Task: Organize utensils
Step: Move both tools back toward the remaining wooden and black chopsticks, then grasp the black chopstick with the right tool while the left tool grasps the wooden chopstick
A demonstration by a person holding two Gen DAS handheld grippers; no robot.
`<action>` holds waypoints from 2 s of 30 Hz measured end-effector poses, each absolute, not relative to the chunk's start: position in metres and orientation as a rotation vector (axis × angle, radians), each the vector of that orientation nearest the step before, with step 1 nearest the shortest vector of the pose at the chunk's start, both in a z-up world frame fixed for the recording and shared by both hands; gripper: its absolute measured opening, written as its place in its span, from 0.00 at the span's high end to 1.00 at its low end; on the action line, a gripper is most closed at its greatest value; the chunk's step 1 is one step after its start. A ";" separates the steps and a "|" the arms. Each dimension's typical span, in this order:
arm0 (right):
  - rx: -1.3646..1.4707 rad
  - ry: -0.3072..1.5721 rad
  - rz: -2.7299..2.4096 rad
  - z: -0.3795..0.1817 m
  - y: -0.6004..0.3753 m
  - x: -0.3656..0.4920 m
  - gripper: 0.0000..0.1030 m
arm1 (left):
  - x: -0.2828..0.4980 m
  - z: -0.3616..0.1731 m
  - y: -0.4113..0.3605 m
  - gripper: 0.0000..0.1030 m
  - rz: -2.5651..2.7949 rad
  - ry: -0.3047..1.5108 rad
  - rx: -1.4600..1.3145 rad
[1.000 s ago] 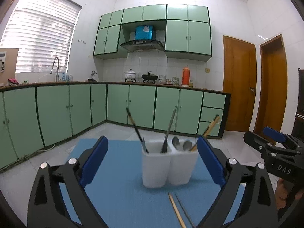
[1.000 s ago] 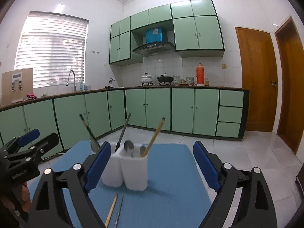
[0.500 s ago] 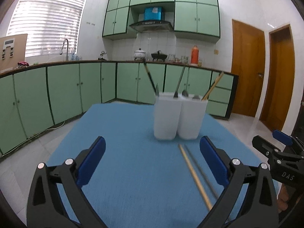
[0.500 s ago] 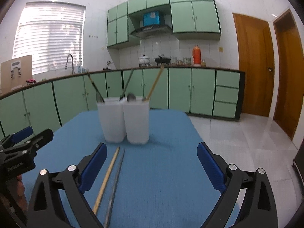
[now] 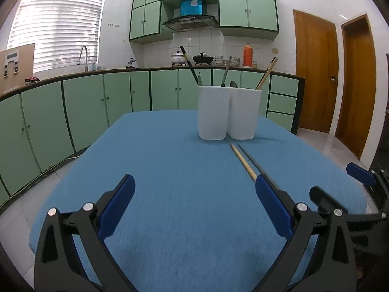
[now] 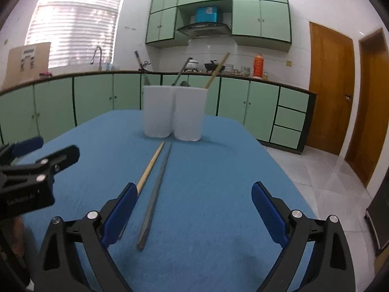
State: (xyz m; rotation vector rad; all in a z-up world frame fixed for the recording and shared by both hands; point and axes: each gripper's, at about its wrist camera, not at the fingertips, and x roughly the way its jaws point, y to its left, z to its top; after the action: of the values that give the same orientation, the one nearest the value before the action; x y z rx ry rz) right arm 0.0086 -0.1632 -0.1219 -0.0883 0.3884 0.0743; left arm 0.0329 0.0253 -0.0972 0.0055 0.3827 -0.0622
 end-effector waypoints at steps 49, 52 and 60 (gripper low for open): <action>0.086 0.472 0.011 -0.143 -0.188 -0.001 0.93 | 0.009 -0.103 0.009 0.06 -0.097 0.395 -0.023; 0.111 0.457 -0.013 -0.140 -0.202 -0.004 0.93 | 0.011 -0.104 -0.007 0.07 -0.116 0.397 -0.008; 0.160 0.443 -0.039 -0.140 -0.226 -0.007 0.93 | 0.024 -0.115 -0.039 0.23 -0.152 0.439 0.022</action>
State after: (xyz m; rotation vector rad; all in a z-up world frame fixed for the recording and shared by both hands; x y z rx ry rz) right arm -0.0067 -0.2258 -0.1395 0.1597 0.4426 -0.0388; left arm 0.0238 -0.0395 -0.1154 0.0223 0.4390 -0.1525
